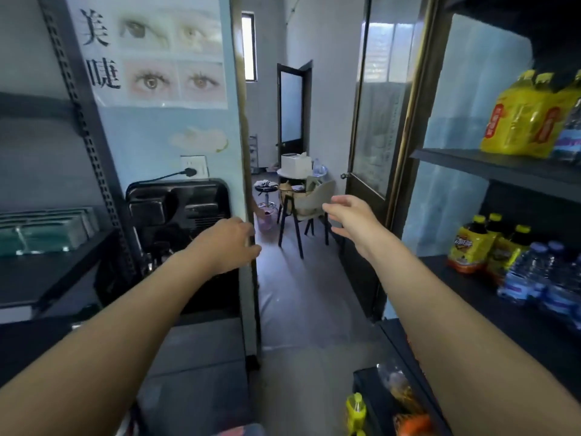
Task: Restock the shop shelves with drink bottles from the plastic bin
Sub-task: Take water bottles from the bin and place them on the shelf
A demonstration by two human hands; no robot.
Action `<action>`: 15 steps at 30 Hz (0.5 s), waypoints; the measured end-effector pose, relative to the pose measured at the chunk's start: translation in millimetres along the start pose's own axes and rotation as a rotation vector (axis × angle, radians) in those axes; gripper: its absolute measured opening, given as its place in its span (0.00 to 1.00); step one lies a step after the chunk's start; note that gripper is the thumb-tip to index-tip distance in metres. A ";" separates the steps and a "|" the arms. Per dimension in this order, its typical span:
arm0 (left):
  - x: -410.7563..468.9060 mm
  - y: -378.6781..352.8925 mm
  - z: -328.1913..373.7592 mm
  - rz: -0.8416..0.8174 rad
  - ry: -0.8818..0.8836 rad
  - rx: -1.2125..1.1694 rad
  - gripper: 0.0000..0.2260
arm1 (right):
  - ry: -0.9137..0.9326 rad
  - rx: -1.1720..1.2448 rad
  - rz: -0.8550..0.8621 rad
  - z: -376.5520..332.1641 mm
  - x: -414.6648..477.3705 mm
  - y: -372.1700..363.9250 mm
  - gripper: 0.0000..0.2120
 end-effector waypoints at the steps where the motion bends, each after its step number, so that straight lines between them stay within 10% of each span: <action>1: -15.9 0.8 -11.4 0.005 0.029 -0.011 0.20 | -0.001 -0.002 -0.011 4.9 -10.9 -10.4 0.21; 15: -146.2 -103.6 -72.2 -0.157 0.299 -0.016 0.20 | -0.060 -0.061 -0.123 124.0 -71.0 -77.5 0.21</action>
Point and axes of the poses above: each hand's wrist, its own x-axis towards the middle knuckle, its own y-axis out of the back of the hand, z = x × y, the point moved 9 cm from there along x, towards the middle knuckle, and after that the axes turned 11 degrees about z, right-handed, at the moved point
